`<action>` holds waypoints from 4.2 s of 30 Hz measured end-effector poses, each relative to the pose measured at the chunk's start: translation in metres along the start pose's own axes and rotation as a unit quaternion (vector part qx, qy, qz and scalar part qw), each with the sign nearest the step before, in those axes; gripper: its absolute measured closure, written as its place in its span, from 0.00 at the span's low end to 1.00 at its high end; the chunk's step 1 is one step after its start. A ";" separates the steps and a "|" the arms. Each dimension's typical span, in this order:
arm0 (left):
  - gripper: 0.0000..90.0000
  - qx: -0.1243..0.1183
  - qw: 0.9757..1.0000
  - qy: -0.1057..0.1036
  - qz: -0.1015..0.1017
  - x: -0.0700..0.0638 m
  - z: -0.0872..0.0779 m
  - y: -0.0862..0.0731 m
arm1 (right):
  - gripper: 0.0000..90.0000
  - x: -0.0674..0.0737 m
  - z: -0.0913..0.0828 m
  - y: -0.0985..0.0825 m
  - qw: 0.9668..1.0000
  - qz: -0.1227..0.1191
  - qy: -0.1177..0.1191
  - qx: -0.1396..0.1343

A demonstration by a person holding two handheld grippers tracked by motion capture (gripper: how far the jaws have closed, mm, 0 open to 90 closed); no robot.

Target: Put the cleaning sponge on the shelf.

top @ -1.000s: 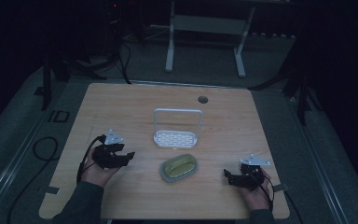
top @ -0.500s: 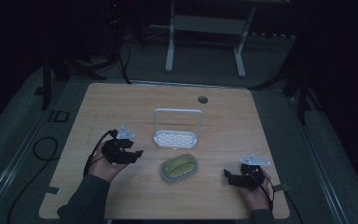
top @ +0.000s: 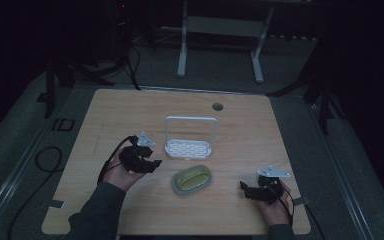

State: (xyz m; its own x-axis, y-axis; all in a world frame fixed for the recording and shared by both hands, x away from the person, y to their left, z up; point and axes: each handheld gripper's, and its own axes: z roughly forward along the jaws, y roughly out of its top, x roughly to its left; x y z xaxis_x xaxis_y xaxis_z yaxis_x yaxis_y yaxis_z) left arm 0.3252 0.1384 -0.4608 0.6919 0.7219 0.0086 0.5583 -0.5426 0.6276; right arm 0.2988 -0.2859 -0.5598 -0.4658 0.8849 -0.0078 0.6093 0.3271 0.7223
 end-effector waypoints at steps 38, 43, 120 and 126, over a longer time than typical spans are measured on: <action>0.65 0.051 0.996 -0.052 0.054 -0.023 0.020 0.043 | 0.15 0.000 0.000 0.000 1.000 -0.001 0.000 -0.001; 0.64 0.059 0.995 -0.052 0.059 -0.025 0.021 0.048 | 0.15 0.000 0.000 0.000 1.000 -0.001 0.000 0.000; 0.64 0.223 0.955 -0.089 0.177 -0.081 0.075 0.098 | 0.15 0.000 0.000 0.000 1.000 -0.001 0.000 -0.001; 0.64 0.241 0.948 -0.095 0.184 -0.083 0.081 0.101 | 0.15 0.000 0.000 0.000 1.000 -0.001 0.000 -0.001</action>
State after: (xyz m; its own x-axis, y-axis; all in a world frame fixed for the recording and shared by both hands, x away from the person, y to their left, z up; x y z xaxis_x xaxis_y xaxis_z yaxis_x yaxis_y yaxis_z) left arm 0.3615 -0.0106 -0.4616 0.9252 0.3792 -0.0111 0.3748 -0.9092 0.1811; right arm 0.2990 -0.2860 -0.5598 -0.4671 0.8842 -0.0095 0.6075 0.3287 0.7231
